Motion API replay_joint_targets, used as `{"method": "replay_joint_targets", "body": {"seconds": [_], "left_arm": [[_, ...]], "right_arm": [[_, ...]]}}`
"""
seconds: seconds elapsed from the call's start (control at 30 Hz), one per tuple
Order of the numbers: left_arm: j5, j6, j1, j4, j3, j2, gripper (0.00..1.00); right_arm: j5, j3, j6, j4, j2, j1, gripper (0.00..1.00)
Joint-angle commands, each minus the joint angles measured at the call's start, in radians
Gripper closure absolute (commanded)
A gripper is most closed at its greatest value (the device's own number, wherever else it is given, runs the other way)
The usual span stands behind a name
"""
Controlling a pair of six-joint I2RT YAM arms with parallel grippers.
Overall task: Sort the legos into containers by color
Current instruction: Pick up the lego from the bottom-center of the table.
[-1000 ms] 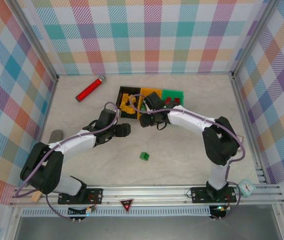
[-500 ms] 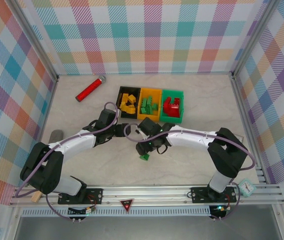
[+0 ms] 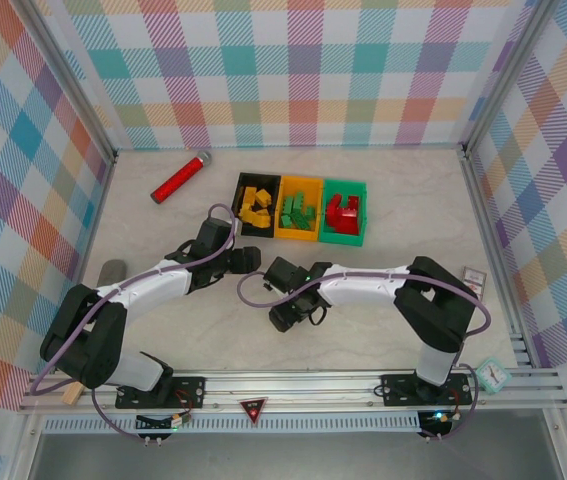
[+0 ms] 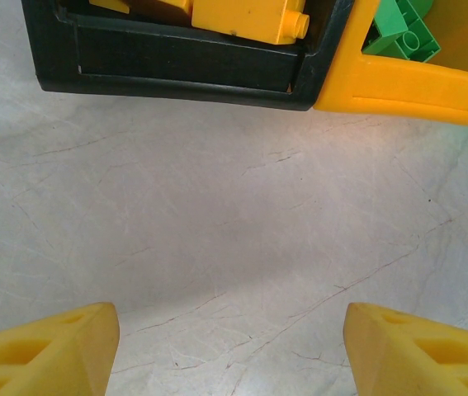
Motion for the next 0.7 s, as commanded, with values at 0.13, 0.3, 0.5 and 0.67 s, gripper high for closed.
{"method": "replay_joint_targets", "body": {"seconds": [0.13,0.3,0.5,0.67], "left_arm": [[0.006,0.007,0.010,0.031,0.010,-0.013,0.28],[0.010,0.005,0.010,0.033,0.007,-0.019,0.28],[0.010,0.003,0.010,0.035,0.006,-0.011,0.28],[0.006,0.003,0.010,0.033,0.006,-0.014,0.28]], "right_arm": [[0.026,0.014,-0.004,0.000,0.026,0.004,0.53],[0.028,0.025,0.002,-0.002,0.042,0.008,0.74],[0.050,0.014,0.013,0.023,0.005,0.008,0.78],[0.084,0.024,0.014,0.058,-0.040,0.007,0.79]]}}
